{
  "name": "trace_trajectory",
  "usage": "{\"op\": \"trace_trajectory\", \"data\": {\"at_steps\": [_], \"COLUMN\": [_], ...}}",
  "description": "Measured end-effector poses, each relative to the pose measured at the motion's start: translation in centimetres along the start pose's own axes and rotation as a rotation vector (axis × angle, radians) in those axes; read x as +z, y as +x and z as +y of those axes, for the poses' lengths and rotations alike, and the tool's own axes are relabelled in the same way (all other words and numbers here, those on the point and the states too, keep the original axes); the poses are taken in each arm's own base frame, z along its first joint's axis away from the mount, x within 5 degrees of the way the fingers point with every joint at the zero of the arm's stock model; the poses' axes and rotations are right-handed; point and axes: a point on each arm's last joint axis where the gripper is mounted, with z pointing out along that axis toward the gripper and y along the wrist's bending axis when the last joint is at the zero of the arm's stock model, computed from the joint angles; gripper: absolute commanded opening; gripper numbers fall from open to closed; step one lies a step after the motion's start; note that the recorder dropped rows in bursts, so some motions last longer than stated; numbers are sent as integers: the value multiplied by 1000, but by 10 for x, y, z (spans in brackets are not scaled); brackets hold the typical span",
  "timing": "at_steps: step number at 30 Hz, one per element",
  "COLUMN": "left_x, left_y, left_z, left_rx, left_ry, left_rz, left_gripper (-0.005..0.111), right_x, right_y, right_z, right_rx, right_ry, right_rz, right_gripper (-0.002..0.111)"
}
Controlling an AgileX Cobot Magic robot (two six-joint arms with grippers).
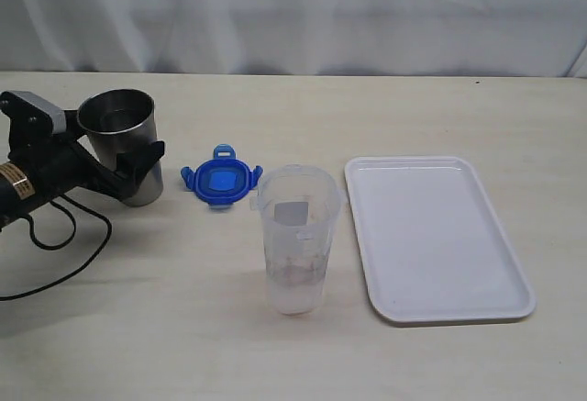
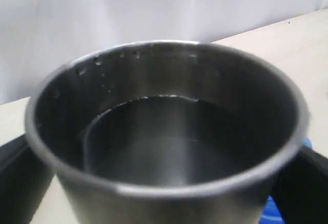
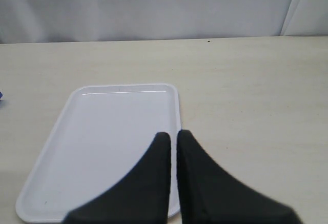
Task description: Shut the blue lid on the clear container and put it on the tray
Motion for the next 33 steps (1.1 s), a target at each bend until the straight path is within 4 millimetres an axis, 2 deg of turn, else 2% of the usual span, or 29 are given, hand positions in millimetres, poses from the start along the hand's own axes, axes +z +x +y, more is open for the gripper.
{"op": "trace_trajectory", "data": {"at_steps": [33], "left_x": [4], "left_y": [0], "left_z": [1], "left_rx": [-12], "left_ry": [21], "left_rz": [-7], "left_gripper": [105], "right_x": [0], "right_y": [0], "right_z": [0], "right_rx": [0], "right_ry": [0], "right_rz": [0], "right_gripper": [5]}}
